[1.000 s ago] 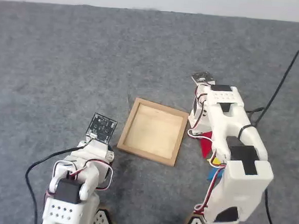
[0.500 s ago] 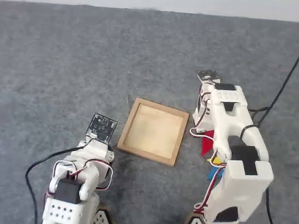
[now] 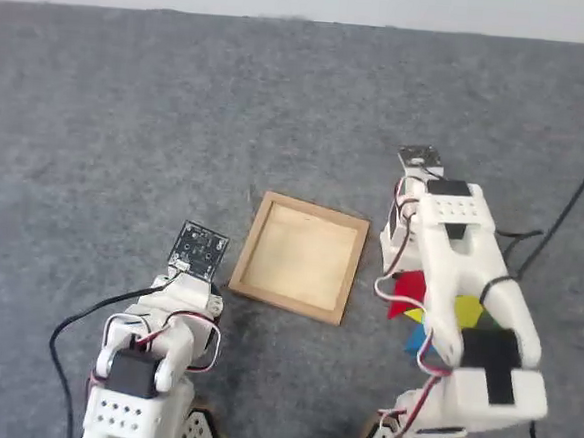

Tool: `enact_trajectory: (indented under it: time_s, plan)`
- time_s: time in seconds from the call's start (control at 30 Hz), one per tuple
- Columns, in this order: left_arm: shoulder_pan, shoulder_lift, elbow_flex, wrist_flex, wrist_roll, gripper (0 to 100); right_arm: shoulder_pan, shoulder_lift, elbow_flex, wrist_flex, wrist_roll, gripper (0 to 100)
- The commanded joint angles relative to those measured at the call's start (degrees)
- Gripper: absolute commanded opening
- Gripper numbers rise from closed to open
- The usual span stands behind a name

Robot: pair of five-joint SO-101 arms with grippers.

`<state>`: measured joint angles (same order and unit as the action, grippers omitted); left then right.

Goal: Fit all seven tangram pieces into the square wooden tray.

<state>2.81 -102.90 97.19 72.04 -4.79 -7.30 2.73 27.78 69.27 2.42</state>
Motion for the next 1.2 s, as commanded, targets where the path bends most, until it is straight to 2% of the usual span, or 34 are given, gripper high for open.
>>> enact_trajectory:
  time_s: [0.0,0.27,0.43,0.63,0.73,0.9,1.17]
  plan:
    - [-0.26,-1.23,-0.66,0.26,0.26,1,0.66,-6.99,2.29,0.57,-3.16,28.2]
    - [-0.26,-1.23,-0.66,0.26,0.26,1,0.22,1.27,5.54,-5.58,-2.81,28.1]
    - [-0.26,-1.23,-0.66,0.26,0.26,1,0.13,8.22,1.49,-5.05,-2.90,28.1]
    - [-0.26,-1.23,-0.66,0.26,0.26,1,0.13,8.57,0.62,-4.09,-2.99,27.3]
    - [-0.26,-1.23,-0.66,0.26,0.26,1,0.13,8.48,-0.53,-4.09,-2.90,19.7]
    - [-0.26,-1.23,-0.66,0.26,0.26,1,0.13,8.48,-3.43,-3.65,-2.90,0.2]
    - [-0.26,-1.23,-0.66,0.26,0.26,1,-0.75,-1.01,-3.43,-1.27,-2.90,0.6]
